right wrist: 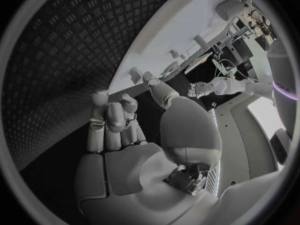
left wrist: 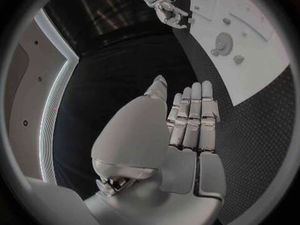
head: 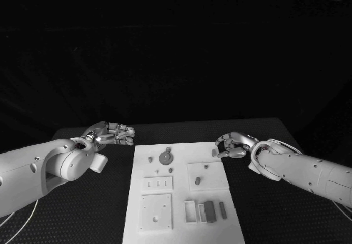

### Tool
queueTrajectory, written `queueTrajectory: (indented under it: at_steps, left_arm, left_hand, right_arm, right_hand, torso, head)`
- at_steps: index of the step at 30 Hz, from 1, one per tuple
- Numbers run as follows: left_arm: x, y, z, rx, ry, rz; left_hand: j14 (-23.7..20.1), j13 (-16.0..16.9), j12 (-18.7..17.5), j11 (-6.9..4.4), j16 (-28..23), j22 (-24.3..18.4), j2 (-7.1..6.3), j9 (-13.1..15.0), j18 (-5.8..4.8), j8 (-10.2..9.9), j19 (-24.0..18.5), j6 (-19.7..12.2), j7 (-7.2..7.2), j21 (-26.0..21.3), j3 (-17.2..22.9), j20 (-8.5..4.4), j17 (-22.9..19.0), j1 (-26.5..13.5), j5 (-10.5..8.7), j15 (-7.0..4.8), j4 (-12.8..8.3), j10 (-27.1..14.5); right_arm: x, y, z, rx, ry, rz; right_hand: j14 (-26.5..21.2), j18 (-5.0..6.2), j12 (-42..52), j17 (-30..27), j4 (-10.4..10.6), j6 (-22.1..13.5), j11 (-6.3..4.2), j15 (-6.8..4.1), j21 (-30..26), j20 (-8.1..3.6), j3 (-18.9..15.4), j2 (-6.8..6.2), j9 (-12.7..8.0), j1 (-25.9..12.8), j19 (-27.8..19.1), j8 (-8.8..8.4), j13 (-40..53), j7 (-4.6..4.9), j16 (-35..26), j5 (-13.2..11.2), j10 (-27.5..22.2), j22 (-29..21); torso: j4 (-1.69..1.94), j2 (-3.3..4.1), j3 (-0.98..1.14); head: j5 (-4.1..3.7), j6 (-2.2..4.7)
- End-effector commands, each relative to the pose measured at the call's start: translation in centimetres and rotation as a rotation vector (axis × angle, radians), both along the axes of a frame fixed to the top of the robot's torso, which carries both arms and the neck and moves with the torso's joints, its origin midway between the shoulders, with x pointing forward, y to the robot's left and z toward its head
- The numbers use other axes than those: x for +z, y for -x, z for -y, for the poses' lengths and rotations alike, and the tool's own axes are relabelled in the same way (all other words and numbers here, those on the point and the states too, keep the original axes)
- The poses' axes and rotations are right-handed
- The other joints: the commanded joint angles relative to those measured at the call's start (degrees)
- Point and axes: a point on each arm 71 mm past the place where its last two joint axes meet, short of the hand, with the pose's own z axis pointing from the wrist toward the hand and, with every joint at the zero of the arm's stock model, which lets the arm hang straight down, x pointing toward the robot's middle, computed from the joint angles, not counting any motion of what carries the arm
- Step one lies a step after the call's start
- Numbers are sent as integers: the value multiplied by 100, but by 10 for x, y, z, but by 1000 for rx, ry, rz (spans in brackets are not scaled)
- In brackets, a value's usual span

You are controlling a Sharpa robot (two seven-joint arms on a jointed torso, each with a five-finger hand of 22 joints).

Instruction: Assemble the parts on the task board

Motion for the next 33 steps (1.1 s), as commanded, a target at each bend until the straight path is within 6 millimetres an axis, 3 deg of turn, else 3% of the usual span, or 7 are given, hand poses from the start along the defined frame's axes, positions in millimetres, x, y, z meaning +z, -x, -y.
queueTrajectory:
  at_steps: [1,16,32,33]
  left_arm:
    - [1,0,2,-18,7,9]
    - [1,1,2,-22,8,10]
    - [1,1,1,-22,7,9]
    - [1,1,1,-23,5,10]
  left_hand:
    - [36,3,-33,4,-36,9,20,3,83,11,11,47,100,-37,28,19,9,12,13,-8,-3,47]
    - [37,4,-35,3,-40,10,21,2,84,11,11,48,98,-39,28,19,14,21,13,-9,-5,50]
    - [40,4,-35,2,-43,12,22,2,84,11,12,50,97,-39,27,19,19,28,13,-9,-5,55]
    - [40,4,-35,2,-44,12,22,2,84,11,12,50,97,-39,27,19,20,28,13,-9,-5,56]
  right_arm:
    - [-3,1,-5,28,-32,-26]
    - [-12,-1,-11,39,-28,-30]
    - [-18,-2,-15,43,-18,-36]
    - [-18,-2,-15,43,-17,-37]
  right_hand:
    - [7,173,36,9,-17,42,-42,-35,38,-20,-30,15,12,-8,27,36,8,-30,36,-31,-12,115]
    - [-9,173,53,16,-90,167,-37,-31,61,-26,-48,132,60,54,10,122,21,-24,60,-31,-23,118]
    - [-15,173,73,16,-122,305,-29,-22,92,-30,-45,406,105,224,-14,202,30,-16,85,-31,-25,120]
    - [-14,173,76,16,-125,349,-30,-23,96,-32,-30,469,116,265,-16,225,31,-18,88,-31,-22,120]
  torso:
    - [4,1,4]
    - [-6,1,-2]
    - [-3,-6,-7]
    - [-3,-6,-7]
  head:
    - [22,-20]
    - [27,-46]
    - [35,-78]
    - [35,-78]
